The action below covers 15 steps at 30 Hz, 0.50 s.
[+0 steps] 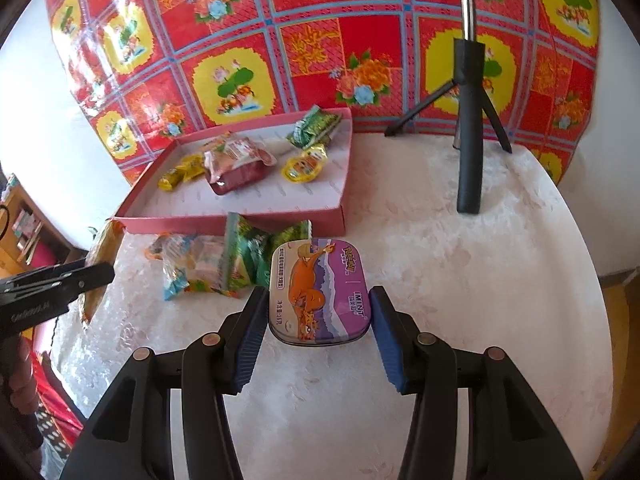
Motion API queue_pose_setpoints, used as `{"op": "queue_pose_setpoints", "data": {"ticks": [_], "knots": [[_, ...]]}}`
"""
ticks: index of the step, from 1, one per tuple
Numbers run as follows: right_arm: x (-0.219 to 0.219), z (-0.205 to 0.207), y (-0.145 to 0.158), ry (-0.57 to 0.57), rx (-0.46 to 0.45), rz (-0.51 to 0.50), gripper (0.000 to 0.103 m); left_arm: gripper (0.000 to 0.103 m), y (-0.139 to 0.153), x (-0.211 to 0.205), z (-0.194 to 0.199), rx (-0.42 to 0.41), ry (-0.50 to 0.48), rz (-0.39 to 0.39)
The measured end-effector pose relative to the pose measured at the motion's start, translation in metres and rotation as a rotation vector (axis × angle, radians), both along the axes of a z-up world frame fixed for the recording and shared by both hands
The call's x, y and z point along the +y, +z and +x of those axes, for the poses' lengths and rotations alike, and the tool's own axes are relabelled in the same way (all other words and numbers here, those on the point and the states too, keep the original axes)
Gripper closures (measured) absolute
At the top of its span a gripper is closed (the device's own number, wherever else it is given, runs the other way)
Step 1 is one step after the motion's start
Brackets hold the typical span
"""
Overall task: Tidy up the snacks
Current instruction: 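Close the right tool on the purple tin while the left tool grasps the bread pack, then lift both held snacks and carry them into the pink box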
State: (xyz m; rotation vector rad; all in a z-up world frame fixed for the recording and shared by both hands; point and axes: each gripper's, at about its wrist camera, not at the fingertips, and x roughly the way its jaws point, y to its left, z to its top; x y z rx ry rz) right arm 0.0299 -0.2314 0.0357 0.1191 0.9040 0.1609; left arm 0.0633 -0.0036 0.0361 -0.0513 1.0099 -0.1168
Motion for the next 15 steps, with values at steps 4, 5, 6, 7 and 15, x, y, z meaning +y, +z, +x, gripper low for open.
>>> {"op": "queue_pose_setpoints", "data": {"ticks": [4,5,6,7,15], "knots": [[0.002,0.006,0.005,0.011,-0.005,0.002,0.051,0.064,0.003,0.002,0.010,-0.007,0.002,0.001],[0.003,0.008,0.006,0.014,-0.008,0.002,0.051,0.064,0.004,0.003,0.013,-0.009,0.002,0.000],[0.004,0.011,0.008,0.017,-0.012,0.001,0.051,0.064,0.005,0.003,0.017,-0.011,0.003,-0.001],[0.005,0.014,0.010,0.022,-0.016,0.000,0.051,0.064,0.005,0.003,0.018,-0.013,0.005,-0.002],[0.015,0.035,0.019,0.046,-0.029,0.006,0.051,0.064,0.010,0.002,0.046,-0.032,0.004,0.000]]}}
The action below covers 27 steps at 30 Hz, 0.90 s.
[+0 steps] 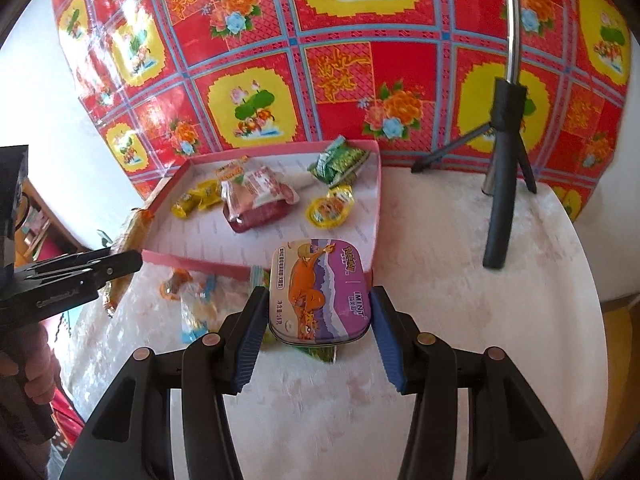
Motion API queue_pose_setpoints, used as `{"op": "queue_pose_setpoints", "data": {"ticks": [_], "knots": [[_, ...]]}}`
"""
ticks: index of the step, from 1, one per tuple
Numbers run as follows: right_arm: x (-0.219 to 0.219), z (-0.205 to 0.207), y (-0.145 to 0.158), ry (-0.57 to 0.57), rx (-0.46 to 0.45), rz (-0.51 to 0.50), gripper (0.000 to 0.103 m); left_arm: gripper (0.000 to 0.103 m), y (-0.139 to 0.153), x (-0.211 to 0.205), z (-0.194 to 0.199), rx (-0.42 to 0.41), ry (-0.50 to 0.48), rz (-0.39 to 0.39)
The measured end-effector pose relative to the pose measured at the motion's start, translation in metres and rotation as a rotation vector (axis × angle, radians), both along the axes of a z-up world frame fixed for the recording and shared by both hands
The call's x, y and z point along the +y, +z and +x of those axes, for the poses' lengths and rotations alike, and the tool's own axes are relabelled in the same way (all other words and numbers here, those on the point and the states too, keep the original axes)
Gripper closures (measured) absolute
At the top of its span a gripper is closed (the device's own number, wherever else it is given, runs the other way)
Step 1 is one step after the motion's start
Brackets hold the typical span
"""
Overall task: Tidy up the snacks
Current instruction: 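Lift both held snacks and carry them into the pink box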
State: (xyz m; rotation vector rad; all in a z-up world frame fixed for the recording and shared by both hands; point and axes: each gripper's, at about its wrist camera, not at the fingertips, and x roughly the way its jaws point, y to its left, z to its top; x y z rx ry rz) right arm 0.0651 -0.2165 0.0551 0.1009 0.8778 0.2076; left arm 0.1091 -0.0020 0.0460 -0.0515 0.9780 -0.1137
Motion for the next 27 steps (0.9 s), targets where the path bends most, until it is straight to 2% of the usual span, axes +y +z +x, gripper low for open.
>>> {"op": "queue_pose_setpoints", "data": {"ticks": [10,27], "knots": [[0.011,0.035,0.004,0.021,-0.013,-0.014,0.051,0.064,-0.002,0.003,0.042,-0.035,0.010,0.008],[0.022,0.093,-0.017,0.021,0.017,-0.021,0.051,0.064,-0.022,0.007,0.107,-0.051,0.041,0.017]]}}
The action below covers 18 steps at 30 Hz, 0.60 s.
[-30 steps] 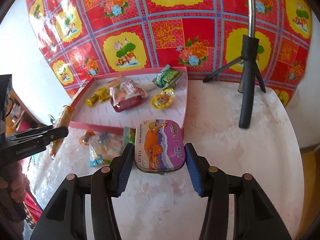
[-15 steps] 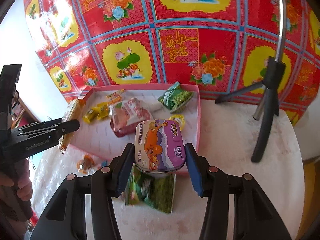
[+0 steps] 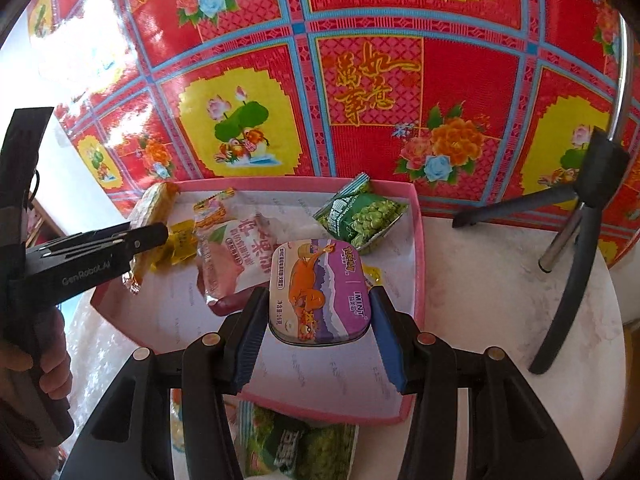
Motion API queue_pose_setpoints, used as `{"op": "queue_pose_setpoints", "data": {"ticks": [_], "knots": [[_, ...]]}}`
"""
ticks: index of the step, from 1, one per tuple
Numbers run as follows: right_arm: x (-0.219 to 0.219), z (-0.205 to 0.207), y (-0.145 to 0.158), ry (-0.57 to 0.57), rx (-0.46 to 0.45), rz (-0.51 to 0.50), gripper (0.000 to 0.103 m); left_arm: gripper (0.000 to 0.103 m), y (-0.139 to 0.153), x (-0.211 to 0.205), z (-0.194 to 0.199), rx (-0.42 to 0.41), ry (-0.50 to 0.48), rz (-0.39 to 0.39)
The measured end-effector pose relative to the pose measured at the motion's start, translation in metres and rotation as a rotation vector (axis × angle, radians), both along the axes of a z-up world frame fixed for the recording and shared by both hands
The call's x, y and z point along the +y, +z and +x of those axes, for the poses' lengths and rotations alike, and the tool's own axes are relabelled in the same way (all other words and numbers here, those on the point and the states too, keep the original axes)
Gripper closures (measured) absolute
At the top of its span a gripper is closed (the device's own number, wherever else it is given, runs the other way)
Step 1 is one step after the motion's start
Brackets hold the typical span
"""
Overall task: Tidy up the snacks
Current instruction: 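Lift both held snacks and carry them into the pink box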
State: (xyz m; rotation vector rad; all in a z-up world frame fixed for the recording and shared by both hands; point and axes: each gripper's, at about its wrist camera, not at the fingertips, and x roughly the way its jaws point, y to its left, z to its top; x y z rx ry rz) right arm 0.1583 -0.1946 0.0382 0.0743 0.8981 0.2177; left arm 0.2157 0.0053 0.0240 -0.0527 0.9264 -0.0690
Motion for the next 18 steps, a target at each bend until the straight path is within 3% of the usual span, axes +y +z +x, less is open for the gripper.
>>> {"op": "queue_pose_setpoints", "data": {"ticks": [18], "knots": [[-0.003,0.025,-0.016,-0.022,0.009,0.007,0.051,0.064,-0.025,0.010,0.042,0.016,0.016,0.050]]}}
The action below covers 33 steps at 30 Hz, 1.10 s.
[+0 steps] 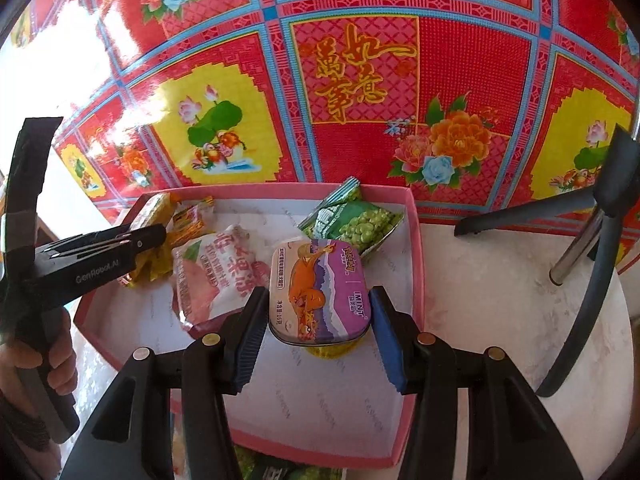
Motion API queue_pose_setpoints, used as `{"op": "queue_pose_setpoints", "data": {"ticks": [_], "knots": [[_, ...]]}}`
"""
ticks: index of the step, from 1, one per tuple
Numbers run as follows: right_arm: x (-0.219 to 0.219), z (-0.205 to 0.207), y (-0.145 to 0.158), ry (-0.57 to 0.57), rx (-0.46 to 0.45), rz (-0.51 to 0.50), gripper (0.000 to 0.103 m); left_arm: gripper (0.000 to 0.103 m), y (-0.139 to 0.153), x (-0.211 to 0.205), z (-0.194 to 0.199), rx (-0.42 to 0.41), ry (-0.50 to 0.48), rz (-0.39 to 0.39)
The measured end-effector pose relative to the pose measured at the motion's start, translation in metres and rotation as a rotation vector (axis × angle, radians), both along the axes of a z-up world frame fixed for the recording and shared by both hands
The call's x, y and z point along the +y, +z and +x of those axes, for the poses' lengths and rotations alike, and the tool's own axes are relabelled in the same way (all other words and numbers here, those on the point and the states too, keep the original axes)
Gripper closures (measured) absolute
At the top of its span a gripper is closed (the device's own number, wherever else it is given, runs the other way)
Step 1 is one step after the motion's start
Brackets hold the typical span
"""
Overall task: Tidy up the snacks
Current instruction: 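Lift both held snacks and carry them into the pink box, then open the right tool to drop the tin while the left tool releases the bread pack, then withdraw both open tools from the box toward the remaining snacks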
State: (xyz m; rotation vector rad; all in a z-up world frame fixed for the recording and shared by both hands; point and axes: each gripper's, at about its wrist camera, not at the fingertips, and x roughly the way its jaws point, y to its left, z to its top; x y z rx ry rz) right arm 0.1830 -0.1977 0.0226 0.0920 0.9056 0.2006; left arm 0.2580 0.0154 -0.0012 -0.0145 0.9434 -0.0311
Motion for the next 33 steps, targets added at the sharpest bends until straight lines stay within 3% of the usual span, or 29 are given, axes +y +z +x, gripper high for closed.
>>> {"op": "queue_pose_setpoints", "data": {"ticks": [10,13,16,33], "knots": [[0.002,0.003,-0.003,0.011,-0.015,-0.005,0.050,0.061,0.001,-0.005,0.003,0.022,-0.009,0.007],[0.002,0.000,0.000,0.002,-0.031,-0.006,0.044,0.052,0.006,-0.004,0.001,0.024,-0.013,0.001],[0.000,-0.006,0.005,-0.003,-0.055,-0.007,0.037,0.052,0.009,-0.005,-0.003,0.022,-0.018,0.002],[-0.012,-0.042,0.019,-0.035,-0.064,0.030,0.036,0.051,0.044,-0.011,-0.064,-0.003,-0.062,-0.021]]}}
